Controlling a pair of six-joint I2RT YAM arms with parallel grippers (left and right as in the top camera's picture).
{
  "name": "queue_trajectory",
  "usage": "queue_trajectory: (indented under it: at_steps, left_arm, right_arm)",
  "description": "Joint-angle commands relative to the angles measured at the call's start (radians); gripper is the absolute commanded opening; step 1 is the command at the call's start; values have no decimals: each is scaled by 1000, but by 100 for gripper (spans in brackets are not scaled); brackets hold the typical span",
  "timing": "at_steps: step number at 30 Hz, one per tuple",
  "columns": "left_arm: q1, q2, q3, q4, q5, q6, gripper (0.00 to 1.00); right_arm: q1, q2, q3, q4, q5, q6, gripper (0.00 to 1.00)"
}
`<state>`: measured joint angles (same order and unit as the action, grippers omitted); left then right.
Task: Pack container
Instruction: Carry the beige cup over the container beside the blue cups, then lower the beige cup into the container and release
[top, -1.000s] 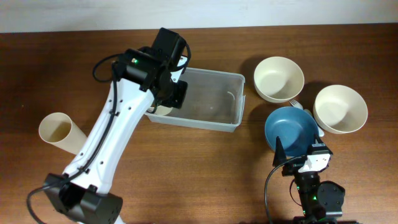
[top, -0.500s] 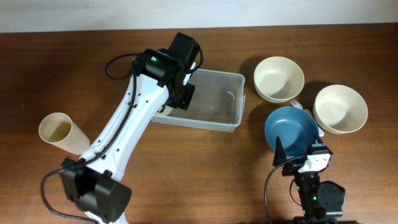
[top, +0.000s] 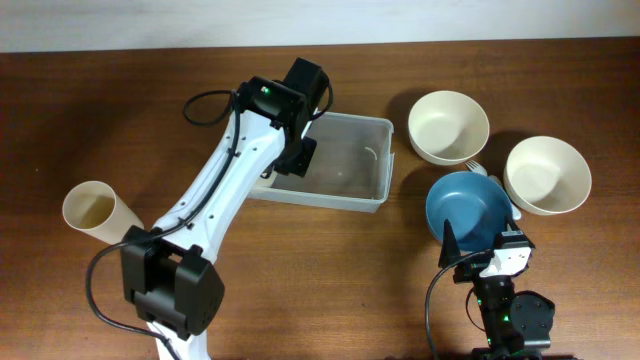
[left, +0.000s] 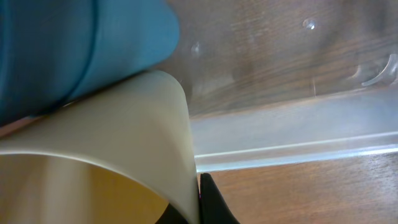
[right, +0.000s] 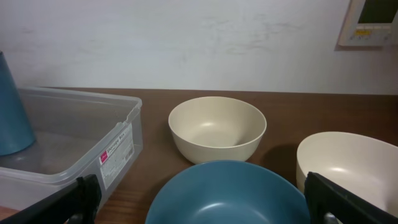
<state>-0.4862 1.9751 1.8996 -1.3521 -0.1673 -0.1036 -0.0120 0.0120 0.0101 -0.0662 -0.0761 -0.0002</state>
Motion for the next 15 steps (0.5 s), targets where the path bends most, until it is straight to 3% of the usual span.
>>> queue_trajectory:
  at_steps: [1,15]
  left_arm:
    - [0,7,-4,19,24,-16,2]
    - [0,7,-14,39,44,-16,2]
  right_arm:
    - [5,-9,-5,-5,5,4,99]
    - [5,-9,-5,-5,5,4,99]
